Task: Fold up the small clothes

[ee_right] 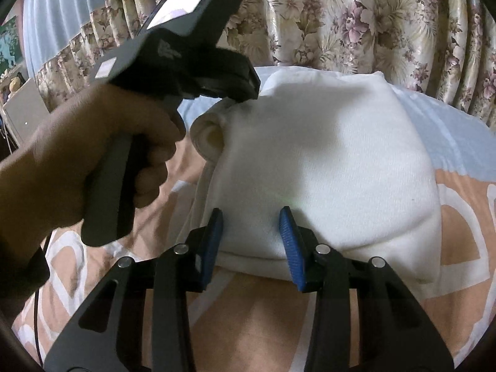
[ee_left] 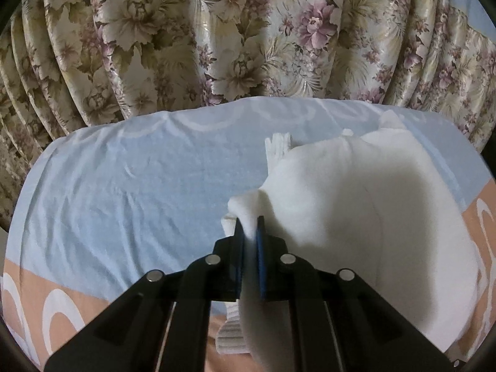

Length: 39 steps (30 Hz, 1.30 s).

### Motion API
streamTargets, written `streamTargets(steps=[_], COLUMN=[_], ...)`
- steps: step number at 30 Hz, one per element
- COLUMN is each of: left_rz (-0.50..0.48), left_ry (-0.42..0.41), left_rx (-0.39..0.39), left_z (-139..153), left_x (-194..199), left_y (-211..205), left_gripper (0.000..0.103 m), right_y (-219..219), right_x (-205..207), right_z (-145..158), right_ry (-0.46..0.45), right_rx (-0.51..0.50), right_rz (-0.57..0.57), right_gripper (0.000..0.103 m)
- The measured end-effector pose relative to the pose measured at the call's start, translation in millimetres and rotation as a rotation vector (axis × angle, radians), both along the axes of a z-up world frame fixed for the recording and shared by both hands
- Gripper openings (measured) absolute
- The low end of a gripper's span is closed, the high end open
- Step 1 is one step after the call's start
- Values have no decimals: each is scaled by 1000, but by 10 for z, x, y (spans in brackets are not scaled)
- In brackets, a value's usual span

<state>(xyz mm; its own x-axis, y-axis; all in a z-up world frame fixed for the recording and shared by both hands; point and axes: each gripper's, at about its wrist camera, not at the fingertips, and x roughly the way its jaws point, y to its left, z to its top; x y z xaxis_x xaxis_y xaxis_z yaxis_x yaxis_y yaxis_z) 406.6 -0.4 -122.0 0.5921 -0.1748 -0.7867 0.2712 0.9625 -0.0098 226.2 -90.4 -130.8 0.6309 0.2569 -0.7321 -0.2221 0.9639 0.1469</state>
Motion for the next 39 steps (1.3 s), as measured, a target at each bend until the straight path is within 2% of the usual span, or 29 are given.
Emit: streamTargets(steps=[1,3,5,6,7,9,11,15,19,25,33,36,39], left_rz=[8,31,73,86,102,133,169,233,252,251,269,256,262], left_ry=[-4,-14,-62,-75,-85,-88,-78,-64,-37,4,27,43,74], left_rx=[2,-1,15,16,12,24,42,69,45,-15,-46,-47,-90], left_z=[25,109,242,283,338,420,468,477,419,290,65,3,-49], left_x=[-15,-62,-155,-185,-226,-292,-368,-602,-802,-791,-648,-638,-629], left_y=[10,50,119,144,185,243,295,324,234,64,102,112,190], left_gripper=[11,24,50,59,67,69,79,82,84,85,88,95,100], right_y=[0,-4,-53,-102,-149,-270,-359,-638,-989,-1476,-1527,-1517,-1479], right_x=[6,0,-9,-24,-39,-108,-150,-118,83,597,1004,1107,1134], right_z=[4,22,78,137,193,363,521,707,702,572,421,258,99], right_ry=[-1,-5,-5,-4,-11,-46,-82,-124,-137,-74,-38,13,64], right_rx=[-1,-3,9,20,32,53,35,15,-52,-12,45,63,76], right_rz=[-1,-6,-17,-31,-43,-59,-59,-85,-130,-187,-184,-184,-164], right_gripper=[40,39,44,54,68,83,84,89,89,90,90,88,81])
